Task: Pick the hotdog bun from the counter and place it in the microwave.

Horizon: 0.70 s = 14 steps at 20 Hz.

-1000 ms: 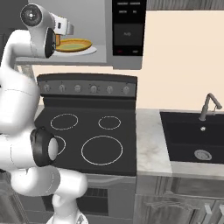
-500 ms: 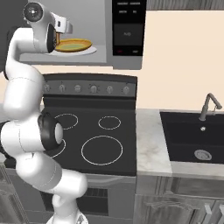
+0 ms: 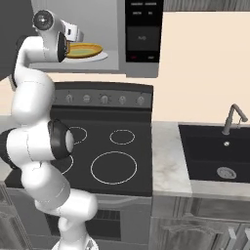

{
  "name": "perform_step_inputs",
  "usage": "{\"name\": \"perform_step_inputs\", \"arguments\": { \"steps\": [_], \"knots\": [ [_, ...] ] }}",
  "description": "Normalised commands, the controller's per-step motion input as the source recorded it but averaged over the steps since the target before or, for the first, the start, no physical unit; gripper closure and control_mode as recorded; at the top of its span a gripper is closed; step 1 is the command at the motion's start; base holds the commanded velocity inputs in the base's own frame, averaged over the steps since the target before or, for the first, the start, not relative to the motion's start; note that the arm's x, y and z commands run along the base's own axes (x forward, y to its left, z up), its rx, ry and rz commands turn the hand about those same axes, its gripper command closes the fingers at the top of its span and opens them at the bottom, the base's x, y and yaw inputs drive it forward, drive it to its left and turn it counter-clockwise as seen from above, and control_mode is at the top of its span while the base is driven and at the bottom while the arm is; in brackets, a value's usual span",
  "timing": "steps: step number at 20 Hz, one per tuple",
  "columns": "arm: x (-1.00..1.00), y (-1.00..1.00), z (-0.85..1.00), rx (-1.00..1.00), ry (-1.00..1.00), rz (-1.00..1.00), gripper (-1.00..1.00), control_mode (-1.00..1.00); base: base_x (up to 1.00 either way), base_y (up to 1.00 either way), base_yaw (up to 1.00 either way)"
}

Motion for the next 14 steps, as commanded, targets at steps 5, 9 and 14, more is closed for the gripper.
{"name": "perform_step_inputs", "arguments": {
  "steps": [5, 9, 14],
  "knots": [
    [0.42, 0.00, -0.01, 0.00, 0.01, 0.00, 1.00, -1.00, 0.00, 0.00, 0.00],
    [0.32, 0.00, 0.00, 0.00, 0.01, 0.00, 1.00, -1.00, 0.00, 0.00, 0.00],
    [0.14, 0.00, -0.07, 0.00, 0.04, 0.00, 1.00, -1.00, 0.00, 0.00, 0.00]
  ]
}}
